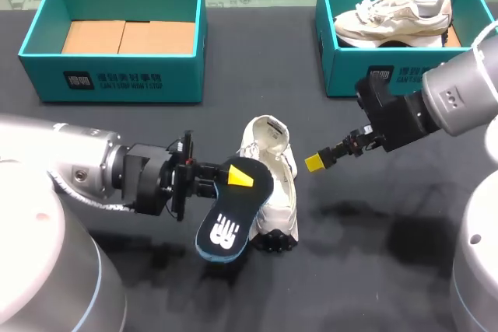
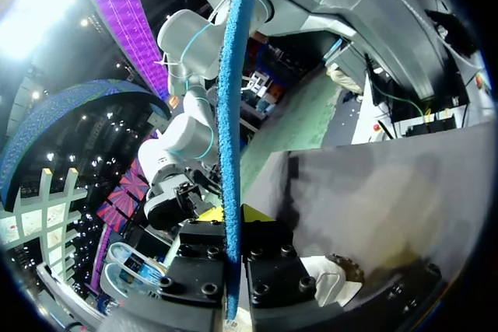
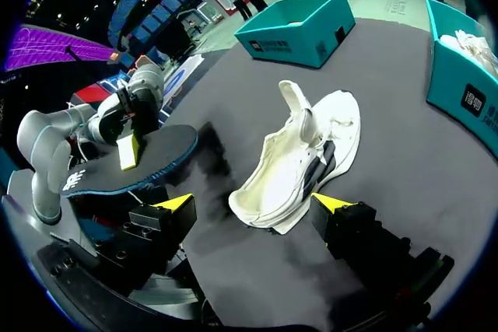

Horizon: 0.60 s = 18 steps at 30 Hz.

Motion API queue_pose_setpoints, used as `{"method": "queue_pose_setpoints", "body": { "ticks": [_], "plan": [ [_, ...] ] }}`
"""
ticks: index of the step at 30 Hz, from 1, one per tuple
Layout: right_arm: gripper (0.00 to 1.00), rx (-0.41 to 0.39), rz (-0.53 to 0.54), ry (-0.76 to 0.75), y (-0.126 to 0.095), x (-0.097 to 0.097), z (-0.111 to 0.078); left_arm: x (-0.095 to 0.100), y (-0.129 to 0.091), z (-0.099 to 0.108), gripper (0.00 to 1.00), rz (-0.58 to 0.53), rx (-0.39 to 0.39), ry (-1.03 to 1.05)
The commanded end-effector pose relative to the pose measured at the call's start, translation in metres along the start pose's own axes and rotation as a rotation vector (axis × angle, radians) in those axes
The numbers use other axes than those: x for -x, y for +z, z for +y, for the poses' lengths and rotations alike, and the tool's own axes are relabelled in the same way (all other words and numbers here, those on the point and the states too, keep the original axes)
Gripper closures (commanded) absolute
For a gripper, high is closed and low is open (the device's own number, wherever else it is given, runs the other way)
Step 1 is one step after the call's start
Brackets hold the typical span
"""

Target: Take the shoe out of the shoebox, open the shoe tongue, remove and reinsert the insole, then place the shoe into the shoebox

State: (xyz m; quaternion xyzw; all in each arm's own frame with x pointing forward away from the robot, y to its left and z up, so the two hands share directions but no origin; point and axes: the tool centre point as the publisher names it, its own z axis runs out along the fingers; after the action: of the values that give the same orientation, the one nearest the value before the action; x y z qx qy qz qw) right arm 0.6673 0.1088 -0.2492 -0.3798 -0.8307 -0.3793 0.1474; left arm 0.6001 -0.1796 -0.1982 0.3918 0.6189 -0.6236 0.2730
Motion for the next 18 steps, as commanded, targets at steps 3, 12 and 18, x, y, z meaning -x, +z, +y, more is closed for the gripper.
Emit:
{"method": "queue_pose_setpoints", "body": {
  "ticks": [3, 12, 18],
  "plan": [
    [0.0, -0.068, -0.049, -0.237, 0.018, 0.007, -0.011, -0.001, 0.008, 0.001, 1.0, -0.018, -0.017, -0.068],
    [0.0, -0.084, -0.118, -0.223, 0.036, 0.031, -0.026, -0.002, 0.02, 0.008, 1.0, -0.021, -0.064, -0.183],
    [0.0, -0.084, -0.118, -0.223, 0.036, 0.031, -0.026, -0.002, 0.02, 0.008, 1.0, -0.021, -0.064, -0.183]
  ]
}}
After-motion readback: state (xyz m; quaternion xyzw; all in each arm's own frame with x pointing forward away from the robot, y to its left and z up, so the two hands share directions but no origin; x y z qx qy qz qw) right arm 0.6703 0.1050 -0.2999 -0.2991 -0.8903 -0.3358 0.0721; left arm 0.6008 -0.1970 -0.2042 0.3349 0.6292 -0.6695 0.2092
